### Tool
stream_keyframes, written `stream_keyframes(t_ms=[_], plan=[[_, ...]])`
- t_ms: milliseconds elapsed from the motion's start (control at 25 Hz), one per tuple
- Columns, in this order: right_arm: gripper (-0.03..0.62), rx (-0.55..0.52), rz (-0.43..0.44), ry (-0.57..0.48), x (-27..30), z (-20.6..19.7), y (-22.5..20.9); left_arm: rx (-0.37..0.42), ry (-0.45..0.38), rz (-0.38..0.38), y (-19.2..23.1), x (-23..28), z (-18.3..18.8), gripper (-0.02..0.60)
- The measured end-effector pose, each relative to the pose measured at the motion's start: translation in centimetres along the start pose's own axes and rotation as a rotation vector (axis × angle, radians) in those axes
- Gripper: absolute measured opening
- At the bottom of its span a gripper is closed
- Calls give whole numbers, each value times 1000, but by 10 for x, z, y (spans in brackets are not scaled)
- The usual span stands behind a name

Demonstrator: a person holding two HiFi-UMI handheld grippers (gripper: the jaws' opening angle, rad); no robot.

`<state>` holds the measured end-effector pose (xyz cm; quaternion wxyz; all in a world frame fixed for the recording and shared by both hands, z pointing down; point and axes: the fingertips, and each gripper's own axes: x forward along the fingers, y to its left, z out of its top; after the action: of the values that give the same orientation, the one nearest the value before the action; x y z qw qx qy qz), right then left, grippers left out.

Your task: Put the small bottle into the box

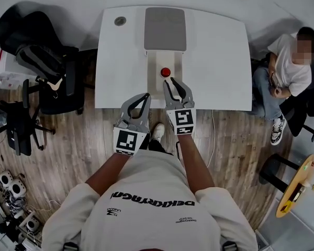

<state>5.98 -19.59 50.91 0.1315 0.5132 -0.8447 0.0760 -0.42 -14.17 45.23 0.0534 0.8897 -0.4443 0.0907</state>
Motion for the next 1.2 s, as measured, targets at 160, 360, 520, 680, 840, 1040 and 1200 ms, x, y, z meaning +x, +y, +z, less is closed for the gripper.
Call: stream_keyframes(t_ms=[160, 360, 520, 680, 840, 1040, 1200], plan=[[57, -8, -1, -13, -9, 6, 0, 7, -8, -3, -6, -1, 5, 6], [49, -5, -3, -25, -23, 11, 1, 14, -17, -4, -13, -4, 11, 6], [18, -1, 6, -39, -32, 18, 8, 23, -20, -4, -12, -7, 13, 6], [-8, -9, 25, -61, -42, 28, 16, 41, -27, 3, -11, -9, 18, 6], [-8, -18, 34, -99, -52, 40, 20, 48, -34, 3, -15, -12, 23, 6], [-9, -18, 37, -109, -63, 44, 24, 58, -40, -8, -17, -16, 25, 6], [-6, -35, 68, -117, -71, 50, 33, 56, -40, -18, -19, -21, 23, 6]])
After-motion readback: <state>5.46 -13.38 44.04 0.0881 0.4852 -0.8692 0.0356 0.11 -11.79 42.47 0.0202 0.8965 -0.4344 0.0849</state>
